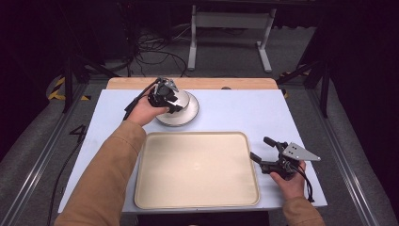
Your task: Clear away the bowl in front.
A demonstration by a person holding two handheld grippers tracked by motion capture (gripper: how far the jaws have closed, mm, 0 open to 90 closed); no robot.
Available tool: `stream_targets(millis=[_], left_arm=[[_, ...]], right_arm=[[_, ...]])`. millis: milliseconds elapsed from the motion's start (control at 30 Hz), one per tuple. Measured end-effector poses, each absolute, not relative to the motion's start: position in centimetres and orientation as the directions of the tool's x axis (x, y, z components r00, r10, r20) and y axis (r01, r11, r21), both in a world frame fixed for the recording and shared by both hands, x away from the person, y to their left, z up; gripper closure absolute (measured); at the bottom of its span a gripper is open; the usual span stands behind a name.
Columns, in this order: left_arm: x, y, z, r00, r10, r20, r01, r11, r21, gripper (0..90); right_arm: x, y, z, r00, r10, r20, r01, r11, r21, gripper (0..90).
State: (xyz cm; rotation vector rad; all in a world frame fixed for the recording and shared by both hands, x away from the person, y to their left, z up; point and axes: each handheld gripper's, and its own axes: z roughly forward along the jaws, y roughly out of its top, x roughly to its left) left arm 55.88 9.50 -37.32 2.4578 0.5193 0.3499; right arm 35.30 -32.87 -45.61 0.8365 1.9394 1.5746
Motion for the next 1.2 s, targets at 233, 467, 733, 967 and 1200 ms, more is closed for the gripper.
stream_targets(millis=[233,467,733,967,1200], left_arm=[[55.8,9.1,-37.9,0.903,0.416,0.110,0.281,-0.763,0.582,51.2],[55.9,8.4,-38.5,0.911,0.395,0.118,0.271,-0.789,0.551,52.7],[55.9,7.7,-39.2,0.916,0.380,0.130,0.266,-0.816,0.513,54.6],[55.9,7.3,-39.8,0.915,0.371,0.157,0.263,-0.845,0.466,58.8],[56.0,7.2,-40.1,0.912,0.365,0.184,0.258,-0.863,0.435,66.0]], right_arm=[[35.3,-32.9,-45.6,-0.686,0.727,-0.002,0.149,0.143,0.978,15.0],[35.3,-32.9,-45.6,-0.687,0.727,-0.003,0.148,0.144,0.978,15.0],[35.3,-32.9,-45.6,-0.687,0.727,-0.003,0.148,0.144,0.978,15.1],[35.3,-32.8,-45.6,-0.687,0.727,-0.004,0.147,0.145,0.978,15.1],[35.3,-32.8,-45.6,-0.686,0.727,-0.004,0.147,0.144,0.978,15.2]])
